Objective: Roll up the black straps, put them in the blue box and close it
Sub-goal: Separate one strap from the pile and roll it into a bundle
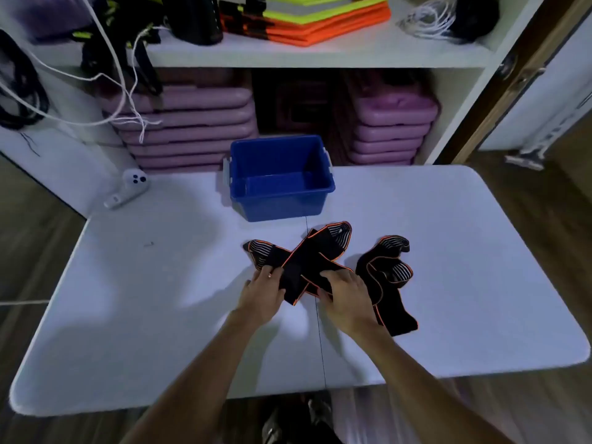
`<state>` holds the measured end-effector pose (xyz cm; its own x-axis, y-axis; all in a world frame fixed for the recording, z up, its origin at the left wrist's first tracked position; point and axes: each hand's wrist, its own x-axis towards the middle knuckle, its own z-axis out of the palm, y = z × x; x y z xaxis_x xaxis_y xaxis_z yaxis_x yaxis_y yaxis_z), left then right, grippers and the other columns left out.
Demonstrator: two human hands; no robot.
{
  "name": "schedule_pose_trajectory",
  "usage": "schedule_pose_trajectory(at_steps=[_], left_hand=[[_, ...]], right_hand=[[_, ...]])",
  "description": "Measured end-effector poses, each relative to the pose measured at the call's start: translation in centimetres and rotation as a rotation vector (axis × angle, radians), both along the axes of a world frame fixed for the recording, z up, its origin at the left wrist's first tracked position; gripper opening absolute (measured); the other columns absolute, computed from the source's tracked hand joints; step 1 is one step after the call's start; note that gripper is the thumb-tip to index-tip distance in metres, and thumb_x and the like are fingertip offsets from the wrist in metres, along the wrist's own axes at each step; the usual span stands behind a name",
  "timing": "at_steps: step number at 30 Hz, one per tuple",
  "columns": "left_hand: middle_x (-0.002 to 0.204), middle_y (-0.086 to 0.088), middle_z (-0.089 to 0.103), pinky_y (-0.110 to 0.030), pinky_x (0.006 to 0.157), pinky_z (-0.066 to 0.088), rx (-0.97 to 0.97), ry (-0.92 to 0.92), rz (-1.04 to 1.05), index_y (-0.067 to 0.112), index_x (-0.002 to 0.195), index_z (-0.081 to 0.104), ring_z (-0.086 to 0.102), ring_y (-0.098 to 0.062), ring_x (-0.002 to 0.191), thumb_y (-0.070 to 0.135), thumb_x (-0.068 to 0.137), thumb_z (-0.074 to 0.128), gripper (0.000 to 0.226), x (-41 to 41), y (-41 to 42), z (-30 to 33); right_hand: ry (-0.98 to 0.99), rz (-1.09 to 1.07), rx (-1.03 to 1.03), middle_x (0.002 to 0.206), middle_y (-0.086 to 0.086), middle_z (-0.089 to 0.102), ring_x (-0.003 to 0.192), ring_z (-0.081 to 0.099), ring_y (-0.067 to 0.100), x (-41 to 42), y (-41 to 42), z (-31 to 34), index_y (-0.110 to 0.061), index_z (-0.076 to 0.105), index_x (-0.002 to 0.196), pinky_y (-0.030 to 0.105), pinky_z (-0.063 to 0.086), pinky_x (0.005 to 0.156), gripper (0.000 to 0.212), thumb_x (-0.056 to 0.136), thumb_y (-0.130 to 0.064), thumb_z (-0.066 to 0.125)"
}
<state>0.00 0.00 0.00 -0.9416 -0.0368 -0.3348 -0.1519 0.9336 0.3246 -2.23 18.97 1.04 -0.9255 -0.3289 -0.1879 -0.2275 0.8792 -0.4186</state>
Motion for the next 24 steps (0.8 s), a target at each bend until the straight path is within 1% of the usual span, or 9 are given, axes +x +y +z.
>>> schedule_pose_trajectory(at_steps=[6, 8, 11, 13, 15, 17, 19, 22, 24], left_hand=[[0.130, -0.009, 0.046, -0.041, 0.093, 0.046, 0.003, 0.003, 0.087, 0.011, 0.131, 0.044, 0.046, -0.030, 0.115, 0.021, 0.093, 0.049, 0.039, 0.8, 1.3, -2.0], [0.121, -0.009, 0.054, -0.041, 0.088, 0.046, -0.039, 0.065, 0.094, 0.012, 0.123, 0.050, 0.050, -0.029, 0.110, 0.019, 0.093, 0.047, 0.032, 1.2, 1.3, -2.1], [0.111, -0.012, 0.061, -0.044, 0.082, 0.049, -0.101, 0.214, 0.076, 0.009, 0.112, 0.059, 0.055, -0.033, 0.107, 0.010, 0.083, 0.056, 0.030, 0.8, 0.5, -2.3], [0.132, -0.016, 0.052, -0.045, 0.094, 0.045, -0.117, 0.230, 0.033, 0.007, 0.125, 0.054, 0.047, -0.036, 0.124, 0.008, 0.082, 0.057, 0.044, -0.3, -0.3, -2.5], [0.156, -0.017, 0.024, -0.044, 0.111, 0.028, -0.105, 0.122, -0.035, 0.007, 0.144, 0.032, 0.022, -0.032, 0.144, 0.013, 0.090, 0.047, 0.057, -1.1, -0.9, -2.9], [0.161, -0.012, 0.004, -0.044, 0.117, 0.016, -0.136, 0.007, -0.086, 0.010, 0.151, 0.012, 0.008, -0.027, 0.148, 0.020, 0.097, 0.035, 0.059, -1.0, -1.6, -3.6], [0.161, -0.009, 0.004, -0.048, 0.116, 0.016, -0.143, -0.015, -0.082, 0.012, 0.151, 0.011, 0.012, -0.025, 0.147, 0.026, 0.099, 0.027, 0.057, 0.2, -2.8, -4.3], [0.158, -0.009, 0.022, -0.050, 0.112, 0.026, -0.116, 0.066, -0.021, 0.012, 0.148, 0.028, 0.031, -0.026, 0.142, 0.039, 0.090, 0.013, 0.066, 2.7, -5.2, -4.7], [0.158, -0.006, 0.022, -0.048, 0.113, 0.026, -0.110, 0.072, 0.016, 0.014, 0.148, 0.027, 0.030, -0.023, 0.142, 0.045, 0.087, 0.009, 0.071, 4.1, -7.2, -5.0]], right_hand=[[0.108, 0.055, 0.057, 0.117, 0.005, 0.063, 0.119, 0.051, 0.031, -0.1, 0.1, -0.8, -0.020, 0.061, 0.121, 0.050, 0.032, 0.110, 0.034, 0.088, -0.028, 0.061], [0.165, 0.073, 0.067, 0.109, 0.005, 0.066, 0.114, 0.055, 0.032, -0.1, 0.0, -1.0, -0.019, 0.064, 0.115, 0.053, 0.032, 0.108, 0.031, 0.084, -0.026, 0.067], [0.230, 0.107, 0.121, 0.099, 0.004, 0.067, 0.108, 0.058, 0.032, 0.3, -0.6, -1.2, -0.020, 0.068, 0.106, 0.056, 0.027, 0.109, 0.030, 0.077, -0.023, 0.072], [0.266, 0.141, 0.132, 0.098, 0.005, 0.067, 0.111, 0.057, 0.032, 0.5, -1.2, -1.4, -0.019, 0.068, 0.107, 0.056, 0.021, 0.112, 0.032, 0.076, -0.021, 0.072], [0.257, 0.171, 0.151, 0.102, 0.007, 0.067, 0.117, 0.055, 0.033, 0.8, -1.9, -1.8, -0.018, 0.066, 0.114, 0.054, 0.012, 0.112, 0.038, 0.076, -0.021, 0.071], [0.234, 0.198, 0.160, 0.108, 0.010, 0.066, 0.120, 0.054, 0.034, 1.1, -2.4, -2.3, -0.016, 0.063, 0.117, 0.053, 0.007, 0.114, 0.043, 0.075, -0.021, 0.072], [0.214, 0.219, 0.167, 0.111, 0.013, 0.065, 0.120, 0.055, 0.035, 1.2, -2.8, -2.8, -0.015, 0.063, 0.116, 0.052, 0.005, 0.115, 0.044, 0.074, -0.020, 0.074], [0.217, 0.255, 0.160, 0.108, 0.013, 0.064, 0.115, 0.056, 0.037, 1.2, -3.2, -3.6, -0.014, 0.063, 0.114, 0.052, 0.007, 0.116, 0.042, 0.073, -0.017, 0.071], [0.186, 0.301, 0.141, 0.115, 0.014, 0.061, 0.121, 0.051, 0.039, 1.3, -3.6, -4.0, -0.014, 0.060, 0.120, 0.050, 0.008, 0.118, 0.043, 0.078, -0.016, 0.066]])
